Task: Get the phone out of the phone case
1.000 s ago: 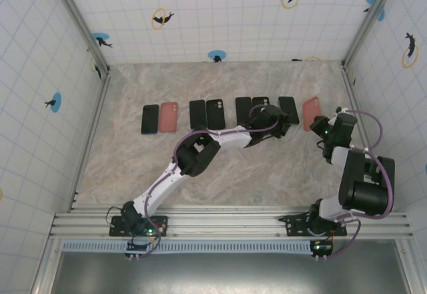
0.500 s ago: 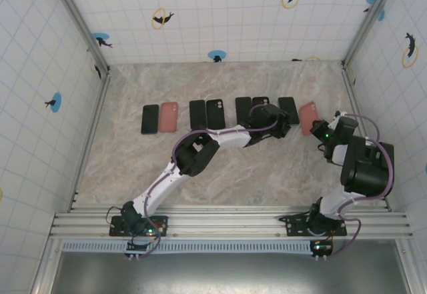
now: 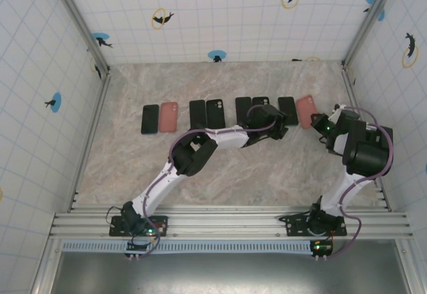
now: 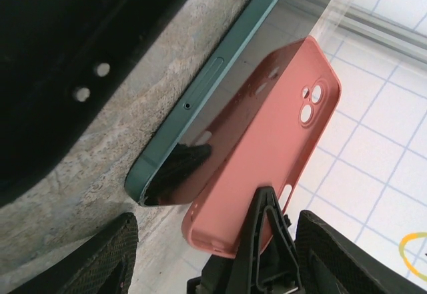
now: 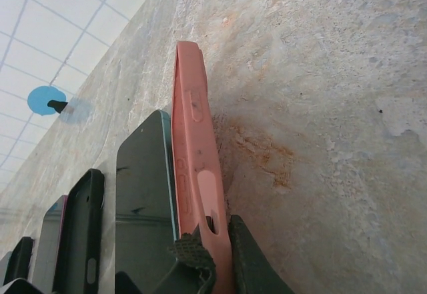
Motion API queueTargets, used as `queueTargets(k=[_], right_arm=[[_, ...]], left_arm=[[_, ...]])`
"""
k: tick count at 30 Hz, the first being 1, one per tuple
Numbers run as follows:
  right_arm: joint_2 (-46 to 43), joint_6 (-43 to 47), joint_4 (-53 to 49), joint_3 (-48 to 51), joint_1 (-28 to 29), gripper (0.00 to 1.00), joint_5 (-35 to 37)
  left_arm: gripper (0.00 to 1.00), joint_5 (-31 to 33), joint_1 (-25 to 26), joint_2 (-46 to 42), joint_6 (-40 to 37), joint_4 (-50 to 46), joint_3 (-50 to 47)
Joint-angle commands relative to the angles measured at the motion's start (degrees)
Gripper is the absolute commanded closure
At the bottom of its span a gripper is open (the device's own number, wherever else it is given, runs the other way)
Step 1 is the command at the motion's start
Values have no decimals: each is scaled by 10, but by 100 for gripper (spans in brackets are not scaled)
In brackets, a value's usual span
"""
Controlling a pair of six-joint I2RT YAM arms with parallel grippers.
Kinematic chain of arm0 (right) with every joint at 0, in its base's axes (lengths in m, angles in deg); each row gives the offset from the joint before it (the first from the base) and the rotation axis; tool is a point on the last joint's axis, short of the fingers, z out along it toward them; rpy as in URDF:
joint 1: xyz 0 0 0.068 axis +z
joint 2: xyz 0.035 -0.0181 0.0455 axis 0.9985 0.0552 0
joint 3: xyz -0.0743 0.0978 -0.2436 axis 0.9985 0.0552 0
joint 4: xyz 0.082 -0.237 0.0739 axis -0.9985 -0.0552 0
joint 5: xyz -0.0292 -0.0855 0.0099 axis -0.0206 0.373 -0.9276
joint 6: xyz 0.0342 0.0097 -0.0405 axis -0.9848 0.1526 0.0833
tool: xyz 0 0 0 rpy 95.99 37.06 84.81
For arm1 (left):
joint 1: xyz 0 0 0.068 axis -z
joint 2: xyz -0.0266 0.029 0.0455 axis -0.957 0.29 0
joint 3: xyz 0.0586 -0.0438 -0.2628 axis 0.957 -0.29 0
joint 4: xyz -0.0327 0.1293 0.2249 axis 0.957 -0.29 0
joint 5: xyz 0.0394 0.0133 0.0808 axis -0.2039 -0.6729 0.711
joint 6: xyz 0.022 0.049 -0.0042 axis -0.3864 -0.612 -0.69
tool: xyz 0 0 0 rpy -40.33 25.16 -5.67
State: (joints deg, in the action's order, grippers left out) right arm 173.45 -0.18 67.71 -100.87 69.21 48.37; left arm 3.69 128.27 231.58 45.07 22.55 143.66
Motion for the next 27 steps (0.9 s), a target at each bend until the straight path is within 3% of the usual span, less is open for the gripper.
queueTargets(k=[1,14,27], right_arm=[[18,6,10,-29,0,87,-17],[11,79,-90,-67,9,77,-17],[-27,200,-235,-113,8,54,33]], left_arm=[[35,3,-12,-41,-36,-43,-1],[28,5,-32,-110,-168,-91,-19],[22,5,-65,-210,-282,-107,-122]])
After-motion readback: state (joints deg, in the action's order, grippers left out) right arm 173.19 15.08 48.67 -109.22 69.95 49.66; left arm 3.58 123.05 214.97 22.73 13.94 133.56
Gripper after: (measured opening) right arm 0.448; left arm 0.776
